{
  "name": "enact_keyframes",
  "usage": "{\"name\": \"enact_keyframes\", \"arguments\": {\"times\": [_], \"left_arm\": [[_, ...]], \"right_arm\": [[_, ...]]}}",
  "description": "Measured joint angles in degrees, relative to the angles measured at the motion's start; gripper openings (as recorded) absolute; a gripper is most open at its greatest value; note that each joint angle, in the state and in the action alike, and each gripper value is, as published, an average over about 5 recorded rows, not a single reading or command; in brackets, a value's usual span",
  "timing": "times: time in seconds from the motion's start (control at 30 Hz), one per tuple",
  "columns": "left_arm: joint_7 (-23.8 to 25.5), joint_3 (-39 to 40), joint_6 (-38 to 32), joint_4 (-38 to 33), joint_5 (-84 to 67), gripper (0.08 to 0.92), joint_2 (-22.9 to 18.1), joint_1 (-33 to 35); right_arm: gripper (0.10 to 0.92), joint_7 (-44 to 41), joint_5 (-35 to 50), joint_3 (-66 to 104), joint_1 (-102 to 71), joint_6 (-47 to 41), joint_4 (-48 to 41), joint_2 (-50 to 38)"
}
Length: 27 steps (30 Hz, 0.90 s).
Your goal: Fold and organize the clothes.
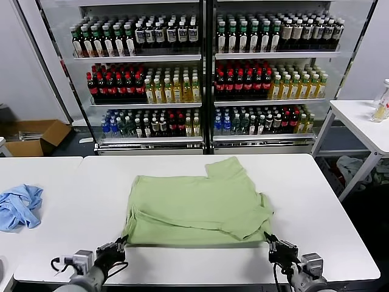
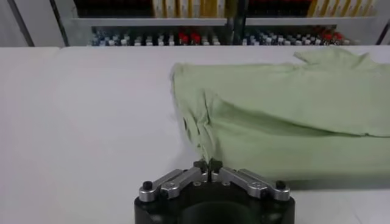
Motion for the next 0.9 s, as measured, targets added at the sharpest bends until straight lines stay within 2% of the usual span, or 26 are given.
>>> {"name": "enact_keyframes", "arguments": {"times": [0.23, 0.37, 0.7, 0.9], "left_arm": [[-0.98, -1.79, 0.12, -4.65, 1.14, 0.081, -0.4, 6.71], [-1.54, -2.06, 0.21, -5.95, 2.25, 0.11, -0.62, 8.95], [-2.52, -4.34, 0.14, -8.73, 2.53, 0.388, -0.35, 9.78], [-2.29, -5.69, -0.82, -10.05, 1.1, 0.588, 0.97, 7.33]], "right_arm": [[0.108, -0.53, -2.39, 0.08, -3.72, 0.92, 1.14, 0.0], [0.167, -0.34, -3.58, 0.64, -4.68, 1.36, 1.87, -0.29], [0.467, 0.64, -2.86, 3.68, -3.37, 0.47, 5.37, -1.77], [0.641, 2.17, 0.01, 1.78, 5.64, -2.07, 2.62, -1.56]]}}
